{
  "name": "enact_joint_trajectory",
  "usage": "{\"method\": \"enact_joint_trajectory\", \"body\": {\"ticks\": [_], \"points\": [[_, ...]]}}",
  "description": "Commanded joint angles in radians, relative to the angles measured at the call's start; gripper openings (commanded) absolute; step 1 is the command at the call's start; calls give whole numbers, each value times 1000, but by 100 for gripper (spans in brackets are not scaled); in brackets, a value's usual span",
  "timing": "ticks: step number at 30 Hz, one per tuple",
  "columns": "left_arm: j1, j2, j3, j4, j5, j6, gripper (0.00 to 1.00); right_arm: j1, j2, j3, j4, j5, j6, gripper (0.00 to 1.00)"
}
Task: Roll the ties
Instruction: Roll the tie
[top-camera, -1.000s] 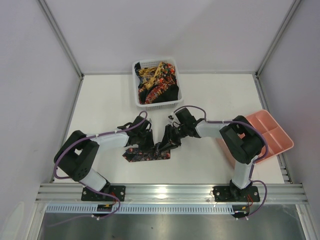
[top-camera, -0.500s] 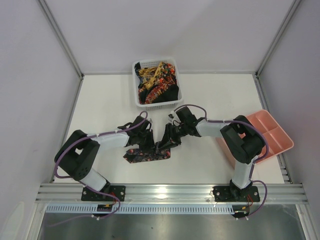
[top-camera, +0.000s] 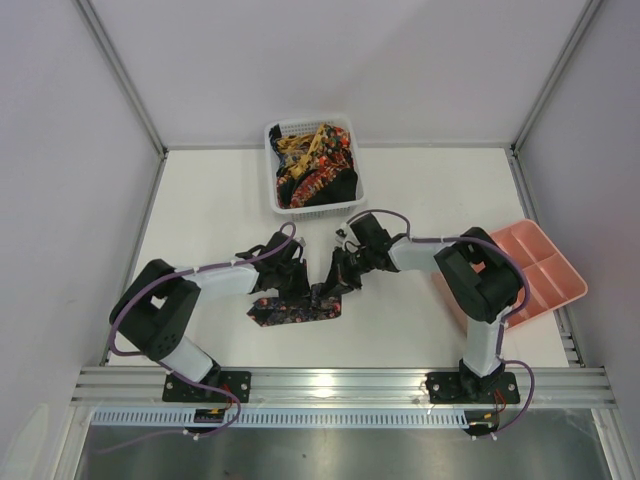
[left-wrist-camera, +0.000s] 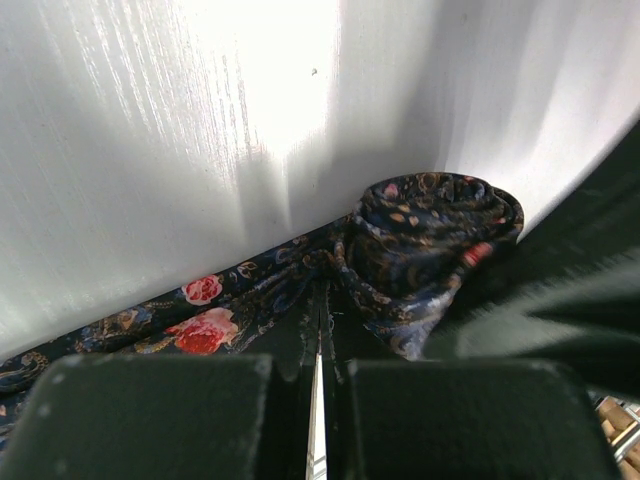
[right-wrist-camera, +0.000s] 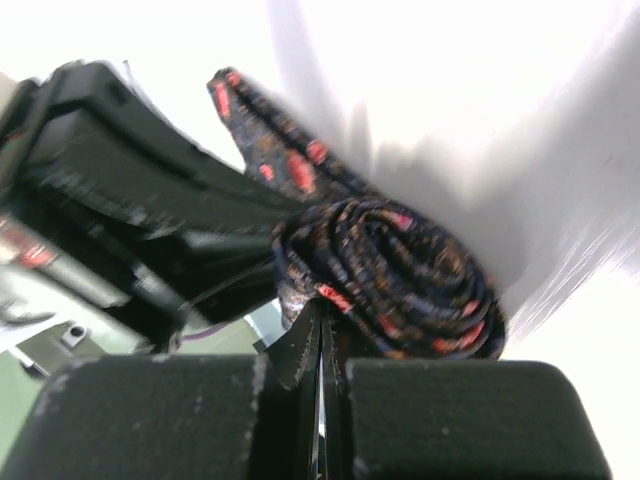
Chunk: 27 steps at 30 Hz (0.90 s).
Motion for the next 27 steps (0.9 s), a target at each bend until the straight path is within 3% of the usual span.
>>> {"method": "enact_joint_trajectory", "body": {"ticks": [1,16,27], "points": [[-5,32,-46,-103,-93,37,1,16,40,47,-32,56,-47,0],[-5,-152,37,-270,-136,68,4,50,90,96,-98,94,-100,0],[-5,-150,60,-177,-42,19,3,59,73,123,-141,81,-110,1]]}}
